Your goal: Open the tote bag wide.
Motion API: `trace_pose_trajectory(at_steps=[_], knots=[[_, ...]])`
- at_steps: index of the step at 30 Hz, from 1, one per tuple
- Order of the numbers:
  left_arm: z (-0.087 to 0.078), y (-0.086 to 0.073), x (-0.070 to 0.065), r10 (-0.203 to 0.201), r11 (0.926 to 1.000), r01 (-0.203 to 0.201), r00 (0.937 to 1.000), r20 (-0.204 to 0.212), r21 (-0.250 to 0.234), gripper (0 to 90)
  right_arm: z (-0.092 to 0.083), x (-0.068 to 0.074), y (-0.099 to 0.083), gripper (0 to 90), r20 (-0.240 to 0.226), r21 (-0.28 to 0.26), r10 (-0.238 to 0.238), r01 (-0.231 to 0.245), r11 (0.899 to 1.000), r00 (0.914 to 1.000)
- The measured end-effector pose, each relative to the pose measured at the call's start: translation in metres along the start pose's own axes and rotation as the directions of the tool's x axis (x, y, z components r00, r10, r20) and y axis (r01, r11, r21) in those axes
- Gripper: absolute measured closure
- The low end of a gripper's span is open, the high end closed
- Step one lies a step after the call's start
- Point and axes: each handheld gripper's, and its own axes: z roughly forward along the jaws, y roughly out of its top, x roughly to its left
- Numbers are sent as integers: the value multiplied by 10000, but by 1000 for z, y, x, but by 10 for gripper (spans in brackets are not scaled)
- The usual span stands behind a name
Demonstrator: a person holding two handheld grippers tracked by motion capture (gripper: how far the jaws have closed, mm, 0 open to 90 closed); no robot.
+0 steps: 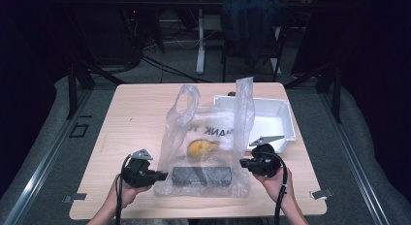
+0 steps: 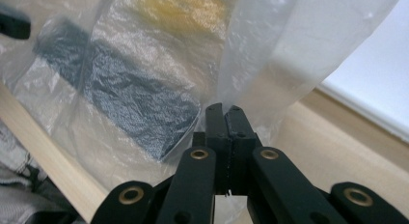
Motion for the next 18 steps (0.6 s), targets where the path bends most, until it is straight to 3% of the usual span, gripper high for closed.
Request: trace_pose_trajectory(at_steps=[3, 6, 7, 8, 9, 10, 12, 15, 17, 18], knots=[[1, -2, 2, -2, 9999, 3, 10000, -70, 145, 824, -2, 3, -8, 900, 16, 235, -141, 141, 9996, 9999], [-1, 1, 1, -31, 9999, 36, 9995, -312, 152, 584, -5, 4, -13, 900, -31, 283, -195, 196, 9994, 9998], [-8, 6, -1, 6, 9998, -17, 9984, -573, -190, 496, -5, 4, -14, 900, -42, 279, -184, 185, 9994, 9998], [-8, 6, -1, 6, 9998, -17, 9984, -573, -190, 424, -5, 4, -14, 900, -42, 279, -184, 185, 9994, 9998], [-13, 10, -2, -47, 9987, 11, 9974, -716, -500, 348, -7, 5, -16, 900, 33, 303, -248, 247, 9992, 9997], [-27, 22, -8, 46, 9938, -166, 9941, -1084, -1096, 305, -8, 6, -17, 900, -32, 381, -259, 260, 9989, 9997], [-37, 36, -16, 221, 9861, -476, 9872, -1581, -1595, 280, -9, 8, -19, 900, -61, 428, -299, 301, 9986, 9995], [-39, 49, -22, 254, 9801, -583, 9849, -1714, -1897, 278, -9, 9, -21, 900, -11, 410, -300, 300, 9987, 9995], [-33, 59, -25, 359, 9753, -785, 9787, -2023, -2066, 297, -8, 9, -22, 900, 69, 576, -399, 394, 9976, 9992], [-21, 61, -23, 279, 9783, -692, 9780, -2068, -1955, 380, -7, 10, -24, 900, 35, 696, -454, 451, 9966, 9990]])
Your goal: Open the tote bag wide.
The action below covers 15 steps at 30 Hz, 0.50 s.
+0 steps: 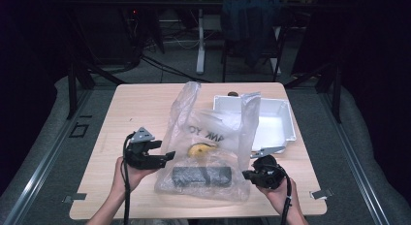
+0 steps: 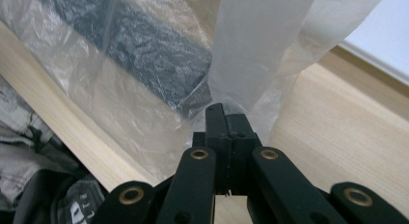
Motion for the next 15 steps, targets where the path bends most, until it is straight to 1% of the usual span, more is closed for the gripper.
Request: trace_pose_trajectory(at_steps=[1, 3, 4, 5, 6, 7, 8, 9, 10, 11, 12, 13, 14, 15], knots=[[0, 0, 0, 0, 10000, 0, 10000, 0, 0, 482, 1, 1, -1, 900, 55, 51, -24, 24, 10000, 10000], [14, -6, 2, -36, 9994, 29, 9998, 214, 337, 663, 4, 1, -4, 900, 30, 382, -128, 126, 9992, 9999], [17, -9, 3, 39, 9986, -55, 9995, 301, 531, 736, 5, 1, -5, 900, 77, 538, -128, 124, 9985, 9999], [19, -14, 3, 168, 9978, -187, 9994, 305, 630, 736, 5, 1, -5, 900, 77, 538, -128, 124, 9985, 9999], [19, -17, 3, 178, 9977, -206, 9989, 426, 652, 838, 8, 0, -6, 900, 20, 726, 5, -6, 9974, 10000], [19, -20, 3, 151, 9976, -185, 9986, 509, 662, 838, 8, -1, -6, 900, 32, 806, -35, 32, 9967, 10000], [17, -23, 3, 106, 9974, -152, 9978, 657, 705, 856, 8, -1, -6, 884, 48, 726, -16, 12, 9974, 10000], [15, -25, 4, 206, 9968, -258, 9973, 699, 754, 871, 7, -2, -6, 738, -9, 582, -102, 102, 9983, 9999], [13, -28, 5, 164, 9969, -224, 9967, 800, 756, 877, 4, -3, -4, 595, 198, 471, -72, 63, 9989, 9998], [11, -31, 6, 90, 9966, -169, 9952, 976, 801, 885, -2, -3, 0, 448, 248, -169, -100, 104, 9998, 9996], [10, -33, 6, 75, 9966, -159, 9946, 1038, 806, 885, -2, -3, 0, 448, 248, -169, -100, 104, 9998, 9996], [8, -38, 7, -69, 9959, -44, 9922, 1241, 898, 888, -8, -1, 8, 442, 552, -842, -236, 282, 9961, 9982], [8, -38, 7, -69, 9959, -44, 9922, 1241, 898, 888, -8, -1, 8, 442, 552, -842, -236, 282, 9961, 9982], [7, -39, 8, -151, 9957, 29, 9913, 1310, 927, 888, -9, 0, 13, 484, 603, -1111, -255, 321, 9933, 9979]])
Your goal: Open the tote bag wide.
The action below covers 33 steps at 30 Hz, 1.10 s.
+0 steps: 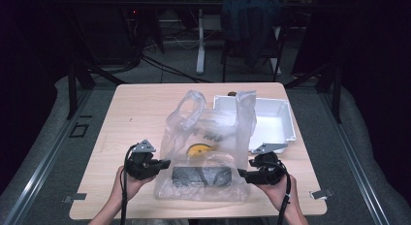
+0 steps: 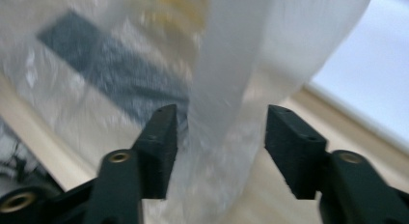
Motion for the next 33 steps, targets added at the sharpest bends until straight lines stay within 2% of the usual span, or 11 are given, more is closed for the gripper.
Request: trace_pose_trajectory(at_steps=[4, 11, 15, 18, 19, 22, 26, 30, 31, 32, 33], knots=[[-3, -6, 2, -217, 9997, 214, 9996, 175, 142, 887, 4, 1, 15, 850, 317, -617, -200, 219, 9979, 9993], [-7, -22, 14, -750, 9963, 743, 9971, 156, 440, 884, 1, 3, 0, 900, -111, -228, -93, 90, 9997, 9999], [-2, -26, 13, -644, 9944, 637, 9979, 52, 838, 852, -1, 6, -7, 900, -175, -43, -19, 18, 10000, 9998], [-3, -22, 10, -450, 9951, 457, 9989, -97, 876, 691, -2, 4, -11, 900, -194, 174, -5, 9, 9998, 9998], [-6, -19, 7, -325, 9964, 342, 9992, -236, 776, 497, -1, 4, -12, 900, -255, 234, 96, -90, 9997, 9996], [-19, -8, -3, 125, 9999, -117, 9976, -683, 124, 362, 1, 3, -13, 900, -364, 386, 84, -70, 9992, 9993], [-31, 14, -17, 778, 9949, -850, 9890, -1256, -534, 254, 5, 3, -16, 900, -516, 714, 106, -69, 9974, 9986], [-17, 31, -22, 936, 9917, -1063, 9825, -1609, -721, 288, 8, 6, -18, 900, -668, 1017, 78, -10, 9948, 9977], [-13, 31, -22, 983, 9903, -1134, 9803, -1712, -804, 334, 8, 6, -19, 900, -689, 1164, 97, -16, 9932, 9976], [-8, 30, -22, 974, 9897, -1145, 9783, -1827, -854, 567, 9, 6, -21, 900, -604, 1371, 30, 53, 9905, 9982], [-4, 28, -20, 916, 9903, -1096, 9774, -1908, -858, 567, 9, 6, -21, 900, -604, 1371, 30, 53, 9905, 9982]])
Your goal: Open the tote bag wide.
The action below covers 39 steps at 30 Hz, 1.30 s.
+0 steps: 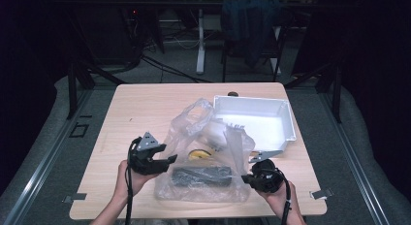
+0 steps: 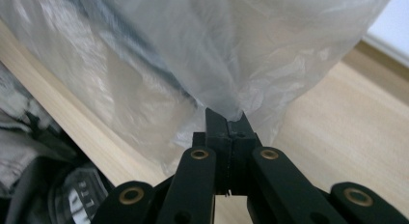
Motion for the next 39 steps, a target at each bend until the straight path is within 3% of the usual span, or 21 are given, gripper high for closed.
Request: trace_pose_trajectory(at_steps=[4, 5, 7, 8, 9, 11, 12, 14, 15, 16, 17, 19, 20, 21, 26, 28, 30, 33, 35, 38, 39], knots=[[3, -12, 10, -294, 9994, 285, 9987, 426, 217, 831, 5, -4, -6, 899, 116, 273, 88, -91, 9996, 9999], [1, -16, 12, -492, 9987, 487, 9973, 536, 123, 831, 5, -4, -6, 899, 116, 273, 88, -91, 9996, 9999], [-4, -23, 15, -633, 9979, 622, 9951, 765, 156, 861, 1, -4, -4, 722, 200, 15, -11, 11, 10000, 9998], [-6, -26, 17, -691, 9975, 680, 9942, 820, 167, 867, -5, -3, -1, 525, 449, -465, -37, 58, 9989, 9990], [-8, -28, 18, -815, 9965, 795, 9921, 957, 242, 869, -8, -1, 0, 525, 557, -623, -84, 119, 9980, 9984], [-11, -33, 21, -891, 9960, 874, 9902, 1075, 206, 872, -16, 4, 5, 420, 851, -1161, -373, 471, 9921, 9957], [-13, -35, 22, -1056, 9943, 1033, 9877, 1156, 256, 872, -16, 4, 5, 420, 851, -1161, -373, 471, 9921, 9957], [-13, -39, 23, -1229, 9923, 1199, 9833, 1346, 301, 875, -22, 10, 13, 456, 1048, -1764, -633, 812, 9810, 9925], [-12, -42, 22, -1400, 9897, 1337, 9786, 1510, 513, 875, -24, 12, 22, 582, 1298, -2067, -751, 1010, 9732, 9887], [-12, -42, 22, -1400, 9897, 1337, 9786, 1510, 513, 875, -24, 12, 22, 582, 1298, -2067, -751, 1010, 9732, 9887], [-11, -43, 21, -1508, 9880, 1434, 9766, 1533, 580, 875, -23, 12, 27, 687, 1246, -2254, -761, 1030, 9688, 9893], [-8, -47, 20, -1553, 9860, 1436, 9761, 1520, 850, 874, -21, 9, 32, 843, 1279, -2135, -735, 998, 9718, 9891], [-7, -49, 20, -1620, 9839, 1488, 9764, 1430, 986, 874, -16, 5, 30, 899, 951, -2069, -539, 727, 9757, 9940], [-5, -51, 21, -1720, 9811, 1572, 9755, 1369, 1124, 874, -16, 5, 30, 899, 951, -2069, -539, 727, 9757, 9940], [3, -59, 29, -2470, 9588, 2217, 9595, 1357, 1778, 874, -19, 2, 18, 900, 409, -1951, -197, 273, 9804, 9990], [7, -60, 30, -2388, 9564, 2120, 9636, 1199, 2006, 863, -20, 3, 15, 900, 282, -1941, -161, 213, 9807, 9995], [8, -60, 30, -2241, 9590, 1967, 9671, 1206, 2042, 809, -21, 5, 12, 900, 228, -1851, -204, 242, 9824, 9995], [1, -51, 26, -1532, 9734, 1343, 9840, 913, 1858, 584, -20, 6, 10, 900, 192, -1717, -220, 250, 9848, 9996], [-7, -45, 19, -979, 9830, 839, 9920, 797, 1631, 462, -18, 6, 9, 900, 140, -1751, -102, 125, 9845, 9998], [-15, -38, 8, -368, 9922, 282, 9969, 693, 1218, 307, -12, 4, 7, 900, -49, -1264, 75, -81, 9919, 10000], [-16, -37, 5, -352, 9933, 275, 9971, 670, 1121, 291, -9, 4, 6, 900, -74, -1283, 145, -153, 9916, 9999]])
